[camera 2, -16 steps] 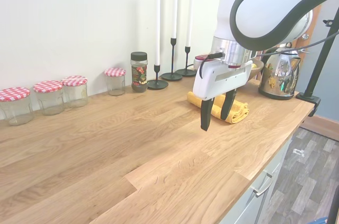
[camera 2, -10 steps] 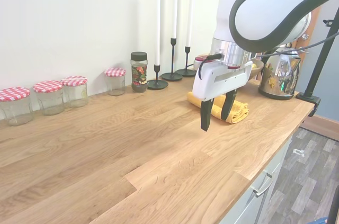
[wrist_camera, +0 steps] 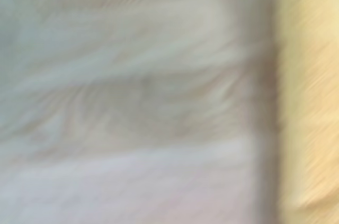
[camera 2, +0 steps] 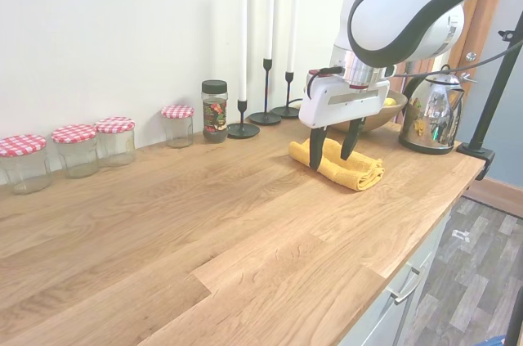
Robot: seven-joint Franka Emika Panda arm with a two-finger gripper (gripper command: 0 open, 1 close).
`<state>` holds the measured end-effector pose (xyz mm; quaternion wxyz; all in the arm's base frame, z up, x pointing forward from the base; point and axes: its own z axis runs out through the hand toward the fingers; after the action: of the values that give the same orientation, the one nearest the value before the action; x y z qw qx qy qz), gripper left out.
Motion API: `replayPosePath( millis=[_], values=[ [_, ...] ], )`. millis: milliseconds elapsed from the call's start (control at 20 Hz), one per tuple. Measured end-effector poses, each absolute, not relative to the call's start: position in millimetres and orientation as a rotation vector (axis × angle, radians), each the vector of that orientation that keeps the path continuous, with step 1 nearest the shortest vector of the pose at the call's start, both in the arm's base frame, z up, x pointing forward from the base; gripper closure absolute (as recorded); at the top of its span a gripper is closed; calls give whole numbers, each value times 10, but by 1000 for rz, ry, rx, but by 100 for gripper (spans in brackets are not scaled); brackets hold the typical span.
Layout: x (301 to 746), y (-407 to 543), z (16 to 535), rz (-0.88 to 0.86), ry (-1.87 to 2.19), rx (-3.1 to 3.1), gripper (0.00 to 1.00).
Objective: Wipe the counter
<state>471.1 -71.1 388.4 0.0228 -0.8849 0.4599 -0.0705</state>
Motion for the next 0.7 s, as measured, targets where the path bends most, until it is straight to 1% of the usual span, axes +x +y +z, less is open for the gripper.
replayPosePath(
  millis=[200, 500, 700],
  values=[
    [4853, -1003, 3854, -275, 1438, -2723, 0],
    [4981, -1487, 3746, -272, 1500, -2684, 0],
    [5001, -1799, 3762, -284, 1528, -2661, 0]
  ],
)
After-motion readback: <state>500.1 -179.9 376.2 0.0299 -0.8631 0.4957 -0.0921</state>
